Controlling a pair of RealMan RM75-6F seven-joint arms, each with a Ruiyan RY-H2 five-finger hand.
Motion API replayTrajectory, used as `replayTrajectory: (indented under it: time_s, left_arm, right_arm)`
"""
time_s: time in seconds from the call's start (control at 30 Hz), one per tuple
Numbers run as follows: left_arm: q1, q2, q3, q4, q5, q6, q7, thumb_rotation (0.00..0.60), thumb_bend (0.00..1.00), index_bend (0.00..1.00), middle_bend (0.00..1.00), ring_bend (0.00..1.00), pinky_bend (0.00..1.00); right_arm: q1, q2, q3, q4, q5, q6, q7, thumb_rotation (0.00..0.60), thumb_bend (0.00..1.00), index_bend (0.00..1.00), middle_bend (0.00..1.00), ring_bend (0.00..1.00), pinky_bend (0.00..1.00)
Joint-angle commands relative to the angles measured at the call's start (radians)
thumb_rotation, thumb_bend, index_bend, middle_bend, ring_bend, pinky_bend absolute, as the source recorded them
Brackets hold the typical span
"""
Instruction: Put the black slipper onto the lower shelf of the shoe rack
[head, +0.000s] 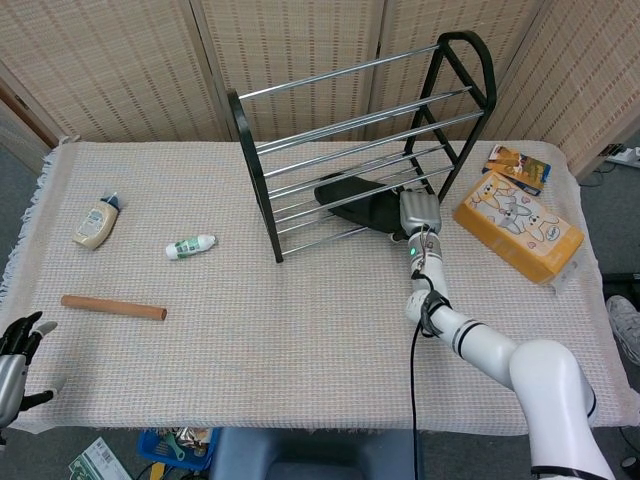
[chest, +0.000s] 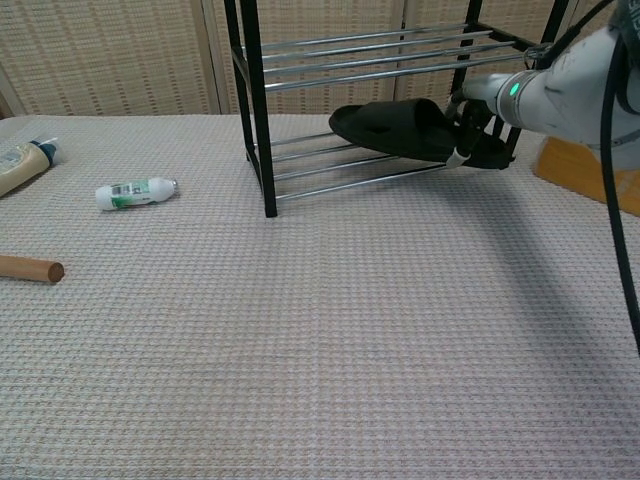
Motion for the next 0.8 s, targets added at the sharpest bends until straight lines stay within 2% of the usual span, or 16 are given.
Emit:
replayTrajectory:
  time_s: [0.03, 0.13, 0.23, 0.37, 0.47, 0.5, 0.67, 0.73, 0.8]
  left_arm:
    - [0.000, 0.001, 0.000, 0.000, -0.001, -0.001, 0.001, 0.600, 0.24, 0.20, 0.10, 0.10, 0.25]
    - [0.000, -0.001, -0.001, 0.000, -0.003, -0.003, 0.000, 0.600, 0.24, 0.20, 0.10, 0.10, 0.25]
    - [0.001, -0.003, 0.000, 0.002, -0.008, -0.009, 0.001, 0.600, 0.24, 0.21, 0.10, 0.10, 0.25]
    - [0.001, -0.005, 0.001, 0.003, -0.013, -0.015, 0.002, 0.600, 0.24, 0.24, 0.10, 0.10, 0.25]
    - [0.000, -0.005, 0.000, 0.001, -0.013, -0.016, 0.004, 0.600, 0.24, 0.25, 0.10, 0.10, 0.25]
    - [0.000, -0.004, 0.000, -0.001, -0.011, -0.015, 0.005, 0.600, 0.24, 0.25, 0.10, 0.10, 0.25]
    - [-0.002, -0.005, -0.001, -0.007, -0.003, -0.012, 0.007, 0.600, 0.24, 0.25, 0.10, 0.10, 0.25]
    - [-0.004, -0.006, 0.000, -0.009, 0.001, -0.013, 0.007, 0.600, 0.24, 0.25, 0.10, 0.10, 0.25]
    - [-0.005, -0.007, 0.000, -0.010, 0.002, -0.014, 0.008, 0.600, 0.24, 0.25, 0.10, 0.10, 0.25]
  right_arm:
    - [0.012, -0.015, 0.018, 0.021, 0.016, -0.009, -0.010, 0.600, 0.66, 0.09, 0.30, 0.26, 0.40]
    - [0.017, -0.027, 0.026, 0.039, 0.028, -0.020, -0.021, 0.600, 0.65, 0.01, 0.22, 0.18, 0.36]
    - [0.016, -0.039, 0.034, 0.057, 0.021, -0.032, -0.014, 0.600, 0.64, 0.00, 0.17, 0.11, 0.31]
    - [0.008, -0.045, 0.050, 0.068, 0.003, -0.049, 0.016, 0.600, 0.60, 0.00, 0.15, 0.08, 0.29]
    - [0.000, -0.039, 0.055, 0.059, -0.013, -0.061, 0.034, 0.600, 0.53, 0.00, 0.12, 0.06, 0.28]
    - [-0.004, -0.033, 0.052, 0.051, -0.025, -0.063, 0.037, 0.600, 0.48, 0.00, 0.12, 0.06, 0.28]
    - [-0.029, -0.003, 0.053, -0.010, -0.071, -0.055, 0.076, 0.600, 0.09, 0.00, 0.07, 0.02, 0.25]
    - [-0.040, 0.011, 0.052, -0.035, -0.089, -0.053, 0.094, 0.600, 0.00, 0.00, 0.05, 0.01, 0.22]
    - [-0.047, 0.018, 0.052, -0.052, -0.107, -0.050, 0.112, 0.600, 0.00, 0.00, 0.04, 0.00, 0.20]
